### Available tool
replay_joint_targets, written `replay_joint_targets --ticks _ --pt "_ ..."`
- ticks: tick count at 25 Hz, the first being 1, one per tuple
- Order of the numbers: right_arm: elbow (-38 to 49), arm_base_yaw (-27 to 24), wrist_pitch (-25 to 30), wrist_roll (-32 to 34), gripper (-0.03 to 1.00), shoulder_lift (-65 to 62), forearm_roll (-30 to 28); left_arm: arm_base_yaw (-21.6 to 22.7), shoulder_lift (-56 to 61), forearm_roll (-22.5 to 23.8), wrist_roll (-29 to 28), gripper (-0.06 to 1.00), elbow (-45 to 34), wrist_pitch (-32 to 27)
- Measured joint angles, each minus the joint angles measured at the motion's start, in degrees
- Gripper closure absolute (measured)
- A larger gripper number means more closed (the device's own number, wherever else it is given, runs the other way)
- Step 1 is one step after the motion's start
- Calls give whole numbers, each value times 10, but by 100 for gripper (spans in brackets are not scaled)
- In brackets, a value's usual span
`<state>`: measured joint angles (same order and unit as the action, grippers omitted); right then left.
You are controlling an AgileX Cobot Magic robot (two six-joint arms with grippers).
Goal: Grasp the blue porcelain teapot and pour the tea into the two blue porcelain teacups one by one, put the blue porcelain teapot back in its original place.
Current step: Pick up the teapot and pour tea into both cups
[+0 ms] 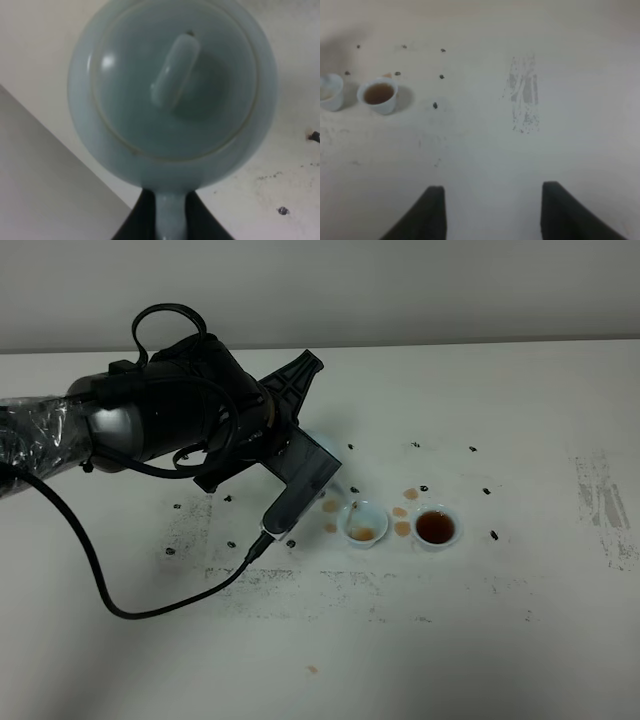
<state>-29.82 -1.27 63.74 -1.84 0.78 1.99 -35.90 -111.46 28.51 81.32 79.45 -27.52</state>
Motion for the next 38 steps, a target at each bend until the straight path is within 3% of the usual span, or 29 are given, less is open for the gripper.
replay_joint_targets --ticks 38 --pt "0 0 0 0 55 0 0 -12 0 43 8 91 0 16"
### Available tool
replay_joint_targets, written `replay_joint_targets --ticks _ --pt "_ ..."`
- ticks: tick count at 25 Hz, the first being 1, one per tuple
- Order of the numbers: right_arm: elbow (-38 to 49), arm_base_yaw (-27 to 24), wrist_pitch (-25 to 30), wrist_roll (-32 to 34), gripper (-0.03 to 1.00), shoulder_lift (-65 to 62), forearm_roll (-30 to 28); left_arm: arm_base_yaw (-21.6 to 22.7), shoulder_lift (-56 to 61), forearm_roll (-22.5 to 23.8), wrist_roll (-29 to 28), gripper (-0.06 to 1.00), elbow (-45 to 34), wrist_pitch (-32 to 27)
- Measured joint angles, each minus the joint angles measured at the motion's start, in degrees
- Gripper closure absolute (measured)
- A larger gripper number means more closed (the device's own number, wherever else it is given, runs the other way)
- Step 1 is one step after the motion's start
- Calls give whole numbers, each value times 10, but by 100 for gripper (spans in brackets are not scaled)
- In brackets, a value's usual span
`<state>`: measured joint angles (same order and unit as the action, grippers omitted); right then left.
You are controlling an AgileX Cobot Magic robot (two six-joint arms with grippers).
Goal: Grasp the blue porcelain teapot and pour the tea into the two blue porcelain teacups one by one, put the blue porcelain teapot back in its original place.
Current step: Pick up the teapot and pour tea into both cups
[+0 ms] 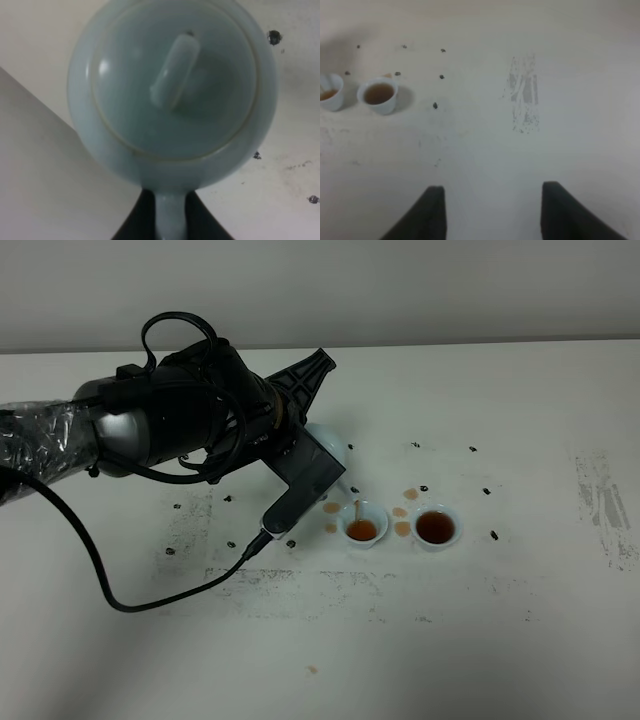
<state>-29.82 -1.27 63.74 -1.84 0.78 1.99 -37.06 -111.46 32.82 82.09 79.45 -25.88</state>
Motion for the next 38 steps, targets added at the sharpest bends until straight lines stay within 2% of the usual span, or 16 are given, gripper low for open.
replay_joint_targets --ticks 38 --pt "0 0 0 0 55 0 0 0 0 15 32 91 0 13"
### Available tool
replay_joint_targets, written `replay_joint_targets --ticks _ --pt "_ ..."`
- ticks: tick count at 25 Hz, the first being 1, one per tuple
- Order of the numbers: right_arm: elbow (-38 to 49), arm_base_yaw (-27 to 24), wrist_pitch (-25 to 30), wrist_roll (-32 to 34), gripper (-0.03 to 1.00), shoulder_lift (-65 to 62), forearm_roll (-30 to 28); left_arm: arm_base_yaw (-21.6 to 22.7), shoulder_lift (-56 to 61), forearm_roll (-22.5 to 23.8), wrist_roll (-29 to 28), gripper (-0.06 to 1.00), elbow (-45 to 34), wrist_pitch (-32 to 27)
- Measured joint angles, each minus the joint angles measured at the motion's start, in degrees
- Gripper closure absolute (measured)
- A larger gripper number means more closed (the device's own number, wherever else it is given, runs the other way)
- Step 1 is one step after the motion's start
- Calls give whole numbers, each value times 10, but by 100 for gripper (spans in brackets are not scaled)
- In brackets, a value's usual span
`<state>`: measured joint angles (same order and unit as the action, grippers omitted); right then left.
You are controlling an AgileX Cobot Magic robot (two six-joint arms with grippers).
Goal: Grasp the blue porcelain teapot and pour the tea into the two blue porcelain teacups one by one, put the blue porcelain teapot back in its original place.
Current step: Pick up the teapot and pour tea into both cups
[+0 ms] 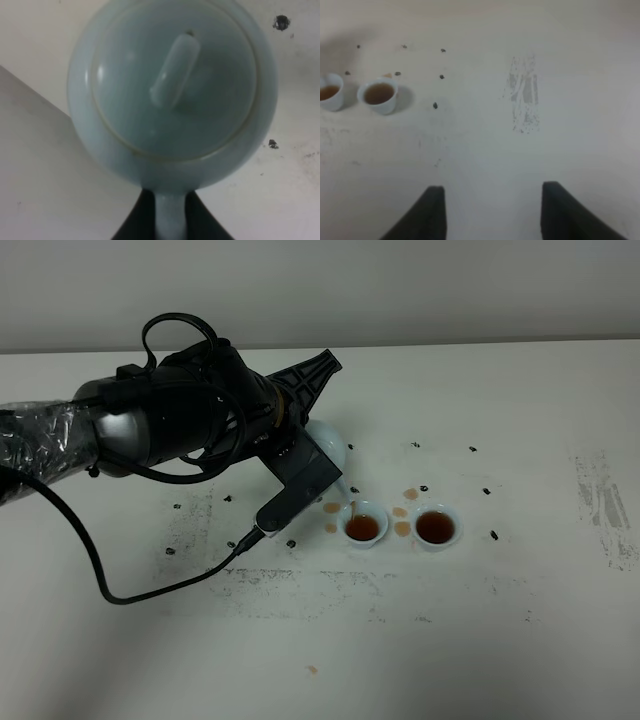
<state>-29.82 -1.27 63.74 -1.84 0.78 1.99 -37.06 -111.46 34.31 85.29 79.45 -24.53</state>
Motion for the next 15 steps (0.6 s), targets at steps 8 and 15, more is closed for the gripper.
replay_joint_targets --ticks 8,15 --pt "0 0 0 0 55 0 0 0 0 0 13 91 0 2" --pt "0 0 0 0 55 0 0 0 0 0 13 91 0 3"
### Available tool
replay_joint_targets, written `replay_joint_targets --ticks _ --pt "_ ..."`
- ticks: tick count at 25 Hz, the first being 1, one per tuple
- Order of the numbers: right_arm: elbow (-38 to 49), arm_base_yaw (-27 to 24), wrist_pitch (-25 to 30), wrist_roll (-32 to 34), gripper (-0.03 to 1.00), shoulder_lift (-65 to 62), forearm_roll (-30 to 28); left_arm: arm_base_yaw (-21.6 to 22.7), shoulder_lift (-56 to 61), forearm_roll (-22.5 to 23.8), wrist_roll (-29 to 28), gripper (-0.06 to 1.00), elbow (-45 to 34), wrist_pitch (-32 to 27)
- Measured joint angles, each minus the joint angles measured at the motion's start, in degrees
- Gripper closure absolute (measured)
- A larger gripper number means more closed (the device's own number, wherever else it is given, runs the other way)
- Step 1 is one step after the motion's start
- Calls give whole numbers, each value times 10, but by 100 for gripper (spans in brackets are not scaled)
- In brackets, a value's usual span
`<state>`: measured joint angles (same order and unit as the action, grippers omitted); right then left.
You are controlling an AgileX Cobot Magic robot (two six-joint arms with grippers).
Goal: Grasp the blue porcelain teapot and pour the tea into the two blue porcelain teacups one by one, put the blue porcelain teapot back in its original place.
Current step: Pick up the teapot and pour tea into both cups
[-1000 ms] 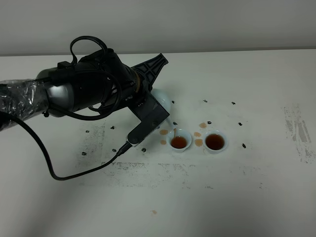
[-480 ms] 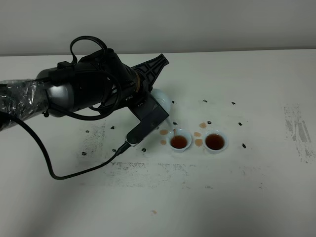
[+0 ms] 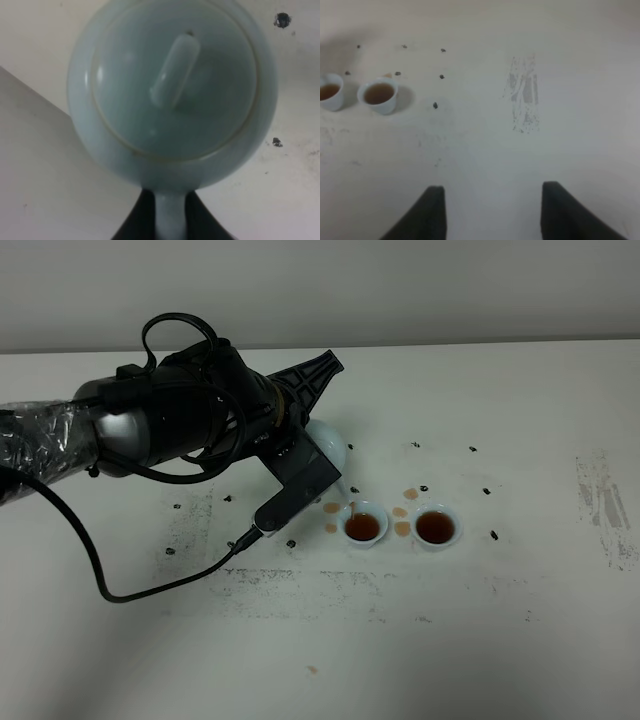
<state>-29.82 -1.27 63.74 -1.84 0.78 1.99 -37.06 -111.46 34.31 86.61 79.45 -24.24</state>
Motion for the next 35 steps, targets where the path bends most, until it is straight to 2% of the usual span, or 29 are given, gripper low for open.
replay_joint_targets --ticks 35 --pt "0 0 0 0 55 0 0 0 0 0 4 91 0 0"
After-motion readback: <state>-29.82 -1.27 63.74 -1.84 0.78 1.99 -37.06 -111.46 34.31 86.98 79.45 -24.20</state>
